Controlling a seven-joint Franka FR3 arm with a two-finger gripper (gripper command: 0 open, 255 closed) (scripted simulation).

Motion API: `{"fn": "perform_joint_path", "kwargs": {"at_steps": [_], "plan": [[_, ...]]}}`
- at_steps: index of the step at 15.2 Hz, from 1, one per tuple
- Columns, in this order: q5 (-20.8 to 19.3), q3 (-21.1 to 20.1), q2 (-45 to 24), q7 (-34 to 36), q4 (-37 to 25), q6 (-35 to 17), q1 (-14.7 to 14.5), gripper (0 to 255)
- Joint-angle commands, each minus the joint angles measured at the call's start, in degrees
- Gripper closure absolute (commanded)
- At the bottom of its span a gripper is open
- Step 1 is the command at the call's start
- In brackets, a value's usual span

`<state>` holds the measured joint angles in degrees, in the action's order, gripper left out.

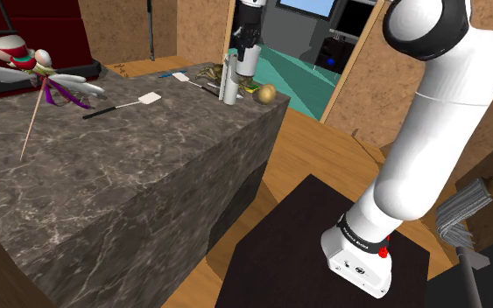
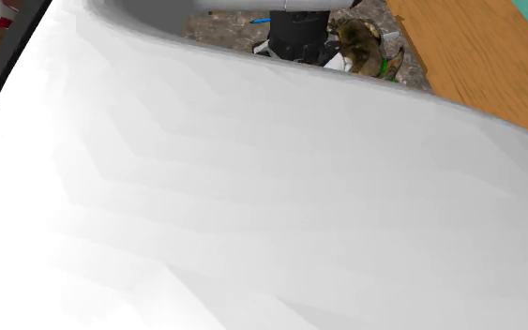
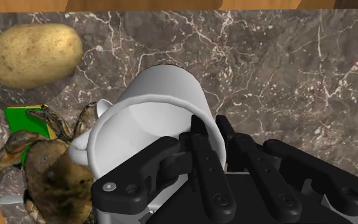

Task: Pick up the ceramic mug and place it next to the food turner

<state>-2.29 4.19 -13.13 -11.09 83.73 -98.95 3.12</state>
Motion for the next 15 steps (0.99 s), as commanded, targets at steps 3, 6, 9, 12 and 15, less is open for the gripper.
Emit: {"fn": "perform_joint_path", "kwargs": {"at_steps": [3,6,9,12,15], "plan": [[-0.6,-1.9,0.1,5.3,0.2,0.1,-3.3,255],[-1.1,-3.3,-0.5,9.1,-0.7,0.7,-5.6,255],[-1.5,-4.7,-1.7,12.8,-2.4,1.4,-8.0,255],[-1.9,-6.0,-3.3,16.4,-4.8,2.5,-10.4,255],[-2.5,-7.2,-5.6,20.0,-8.2,3.8,-12.9,255]]}}
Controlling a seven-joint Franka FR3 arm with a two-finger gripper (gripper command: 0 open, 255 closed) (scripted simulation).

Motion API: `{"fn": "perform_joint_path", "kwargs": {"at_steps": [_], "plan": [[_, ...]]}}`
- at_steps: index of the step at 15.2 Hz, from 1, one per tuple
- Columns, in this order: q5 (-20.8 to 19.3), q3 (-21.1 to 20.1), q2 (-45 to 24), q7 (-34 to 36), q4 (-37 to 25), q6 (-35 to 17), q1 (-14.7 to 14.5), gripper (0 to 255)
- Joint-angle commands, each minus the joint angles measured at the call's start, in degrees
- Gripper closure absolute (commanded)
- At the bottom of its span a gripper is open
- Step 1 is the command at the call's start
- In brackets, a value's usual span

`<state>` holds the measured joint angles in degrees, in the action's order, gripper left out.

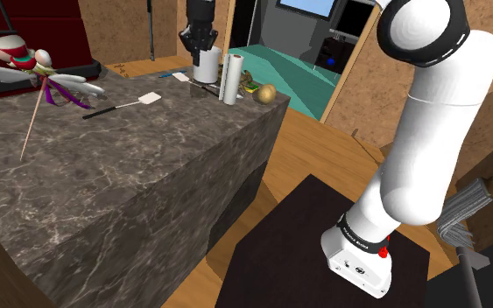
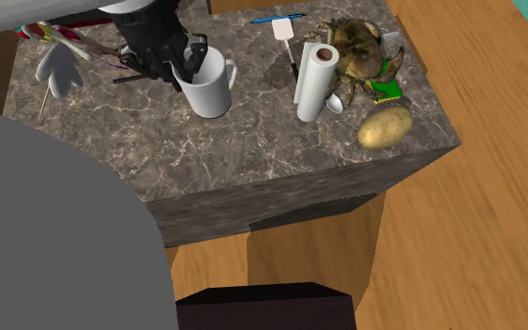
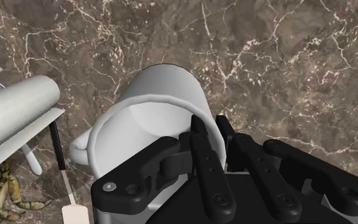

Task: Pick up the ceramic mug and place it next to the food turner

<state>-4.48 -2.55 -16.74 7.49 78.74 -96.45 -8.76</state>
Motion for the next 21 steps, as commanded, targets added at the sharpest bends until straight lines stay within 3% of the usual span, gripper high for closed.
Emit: {"fn": "perform_joint_path", "kwargs": {"at_steps": [1,7,21], "plan": [[-0.5,-0.9,-2.9,2.6,-4.6,1.8,-1.8,255],[-1.7,-2.6,-9.7,8.8,-15.0,5.9,-7.0,255],[-1.6,-2.6,-7.8,9.6,-1.1,-6.0,-6.4,255]]}}
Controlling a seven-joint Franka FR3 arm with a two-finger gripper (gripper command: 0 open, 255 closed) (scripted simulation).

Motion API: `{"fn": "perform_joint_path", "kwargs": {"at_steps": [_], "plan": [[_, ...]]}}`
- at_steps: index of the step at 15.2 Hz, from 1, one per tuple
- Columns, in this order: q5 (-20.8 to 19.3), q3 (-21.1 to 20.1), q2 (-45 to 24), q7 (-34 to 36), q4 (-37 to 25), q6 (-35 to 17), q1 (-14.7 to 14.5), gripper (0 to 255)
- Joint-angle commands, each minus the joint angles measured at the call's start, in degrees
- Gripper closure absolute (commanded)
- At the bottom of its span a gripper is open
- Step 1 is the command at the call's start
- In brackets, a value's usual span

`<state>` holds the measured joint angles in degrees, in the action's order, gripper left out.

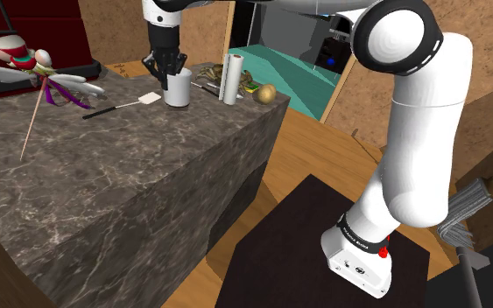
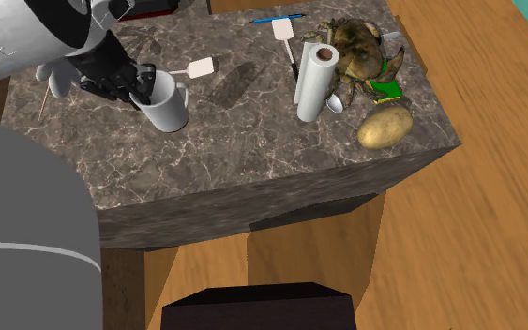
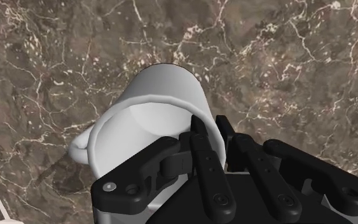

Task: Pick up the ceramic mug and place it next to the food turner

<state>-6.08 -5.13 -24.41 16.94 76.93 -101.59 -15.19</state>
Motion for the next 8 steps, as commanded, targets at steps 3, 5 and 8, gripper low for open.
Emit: {"fn": "perform_joint_path", "kwargs": {"at_steps": [3,5,8], "plan": [[-0.1,0.0,-0.2,0.3,2.9,-3.1,0.0,255],[-0.1,0.0,-0.3,0.4,4.3,-4.6,0.1,255],[-0.2,0.1,-0.6,0.6,6.1,-6.7,0.1,255]]}}
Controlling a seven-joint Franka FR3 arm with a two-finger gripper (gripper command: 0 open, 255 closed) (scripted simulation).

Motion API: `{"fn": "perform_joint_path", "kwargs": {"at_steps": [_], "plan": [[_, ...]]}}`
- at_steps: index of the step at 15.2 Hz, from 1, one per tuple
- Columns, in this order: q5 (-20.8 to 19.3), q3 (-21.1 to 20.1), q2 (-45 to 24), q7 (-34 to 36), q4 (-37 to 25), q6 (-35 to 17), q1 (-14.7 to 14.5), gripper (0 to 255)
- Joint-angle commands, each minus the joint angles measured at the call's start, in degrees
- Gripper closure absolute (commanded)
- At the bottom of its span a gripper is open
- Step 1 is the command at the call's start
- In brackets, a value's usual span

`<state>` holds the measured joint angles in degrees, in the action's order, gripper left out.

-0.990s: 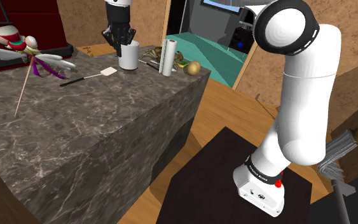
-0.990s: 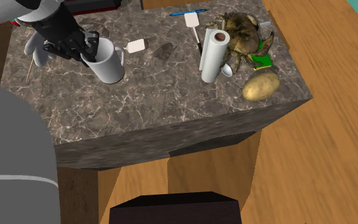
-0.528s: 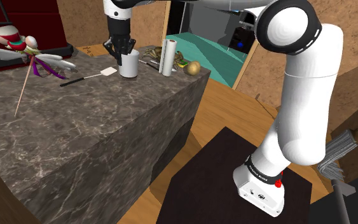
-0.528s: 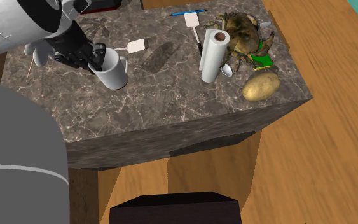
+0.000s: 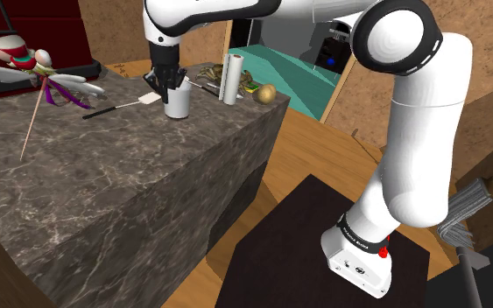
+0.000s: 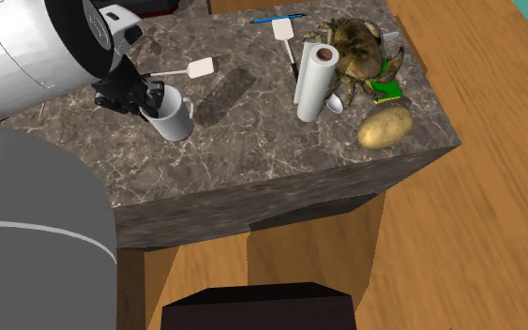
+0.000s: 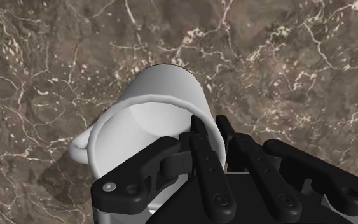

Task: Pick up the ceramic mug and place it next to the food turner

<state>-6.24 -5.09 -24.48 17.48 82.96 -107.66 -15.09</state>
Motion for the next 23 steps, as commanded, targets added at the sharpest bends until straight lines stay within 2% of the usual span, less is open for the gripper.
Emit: {"fn": "perform_joint_path", "kwargs": {"at_steps": [1,9,16,17,22,23], "plan": [[-0.1,0.0,-0.6,0.1,0.7,-1.4,0.0,255],[-0.4,0.2,-2.0,0.6,4.7,-6.7,0.1,255],[-0.4,0.2,-2.0,0.6,4.7,-6.7,0.1,255],[-0.4,0.2,-2.0,0.6,4.7,-6.7,0.1,0],[-0.4,0.2,-2.0,0.6,4.7,-6.7,0.1,0],[-0.3,0.1,-1.5,0.5,3.6,-5.1,0.0,0]]}}
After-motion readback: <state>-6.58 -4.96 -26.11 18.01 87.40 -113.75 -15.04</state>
